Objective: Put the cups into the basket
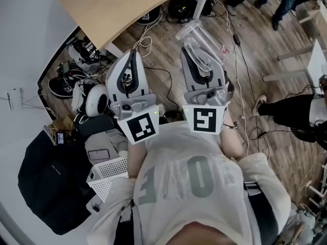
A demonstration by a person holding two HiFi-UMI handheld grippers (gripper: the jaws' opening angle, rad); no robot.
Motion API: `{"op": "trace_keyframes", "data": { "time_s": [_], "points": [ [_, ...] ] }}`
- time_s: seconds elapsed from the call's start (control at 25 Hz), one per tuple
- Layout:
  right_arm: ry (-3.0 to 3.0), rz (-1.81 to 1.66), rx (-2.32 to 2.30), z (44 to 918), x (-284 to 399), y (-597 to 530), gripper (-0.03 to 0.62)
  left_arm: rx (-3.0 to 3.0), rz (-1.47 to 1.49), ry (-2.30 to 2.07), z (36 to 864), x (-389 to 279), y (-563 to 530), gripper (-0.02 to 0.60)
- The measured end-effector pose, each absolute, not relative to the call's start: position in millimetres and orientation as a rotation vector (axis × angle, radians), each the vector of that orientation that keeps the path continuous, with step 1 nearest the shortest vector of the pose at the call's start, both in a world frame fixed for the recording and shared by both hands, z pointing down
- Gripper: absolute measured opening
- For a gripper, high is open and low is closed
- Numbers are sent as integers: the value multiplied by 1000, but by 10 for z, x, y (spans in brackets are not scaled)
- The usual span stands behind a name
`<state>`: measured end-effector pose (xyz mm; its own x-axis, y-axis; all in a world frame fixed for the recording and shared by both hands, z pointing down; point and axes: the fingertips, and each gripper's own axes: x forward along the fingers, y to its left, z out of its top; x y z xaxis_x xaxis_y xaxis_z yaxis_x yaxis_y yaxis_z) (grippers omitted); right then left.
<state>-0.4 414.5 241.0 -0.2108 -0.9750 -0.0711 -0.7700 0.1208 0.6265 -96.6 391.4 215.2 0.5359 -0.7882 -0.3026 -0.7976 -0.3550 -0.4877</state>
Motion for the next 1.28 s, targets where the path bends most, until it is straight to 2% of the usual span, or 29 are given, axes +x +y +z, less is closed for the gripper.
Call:
{"op": "trace_keyframes", "data": {
  "time_s": [0.68,1.08,1.28],
  "points": [
    [-1978,-749,1699,2537,-539,3728,21,-2263,61,1248,2296,-1636,3438,5],
    [-2024,-746,1705,2571,-341,3031,21,-2251,32,1299,2332,-1440,2797,5],
    [-2053,-775,1659,2530,39,2447,21,-2234,21,1332,2289,-1011,2203,5]
  ]
}}
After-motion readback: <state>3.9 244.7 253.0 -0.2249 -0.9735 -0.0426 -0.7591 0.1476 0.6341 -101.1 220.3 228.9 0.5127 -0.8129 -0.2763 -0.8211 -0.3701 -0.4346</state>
